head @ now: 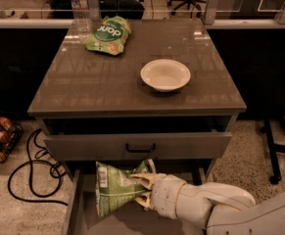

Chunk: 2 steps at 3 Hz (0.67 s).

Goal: Pick green jalapeno chip bag from middle drawer and place on counter

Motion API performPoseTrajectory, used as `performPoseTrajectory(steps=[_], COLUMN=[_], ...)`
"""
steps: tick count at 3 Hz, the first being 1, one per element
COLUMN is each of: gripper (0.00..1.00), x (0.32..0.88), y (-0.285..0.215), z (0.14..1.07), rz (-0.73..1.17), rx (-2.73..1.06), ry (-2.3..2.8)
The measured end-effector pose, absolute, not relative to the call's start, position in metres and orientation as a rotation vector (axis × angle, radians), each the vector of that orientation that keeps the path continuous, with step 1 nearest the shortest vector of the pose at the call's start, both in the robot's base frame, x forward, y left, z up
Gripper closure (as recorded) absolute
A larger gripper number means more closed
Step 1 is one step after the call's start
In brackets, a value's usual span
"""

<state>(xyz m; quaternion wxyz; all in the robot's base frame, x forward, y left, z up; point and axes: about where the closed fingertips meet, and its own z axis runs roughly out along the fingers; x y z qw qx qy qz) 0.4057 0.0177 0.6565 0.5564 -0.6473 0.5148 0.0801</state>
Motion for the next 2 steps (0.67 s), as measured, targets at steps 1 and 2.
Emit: performPoseTrajectory(steps=[1,2], gripper=[1.0,1.0], x=[0.413,0.417], y=[-0.003,-0.005], z=[0.684,0.732], rz=[0.126,0.064], rx=[-1.494,-1.493], ry=[1.177,1.108])
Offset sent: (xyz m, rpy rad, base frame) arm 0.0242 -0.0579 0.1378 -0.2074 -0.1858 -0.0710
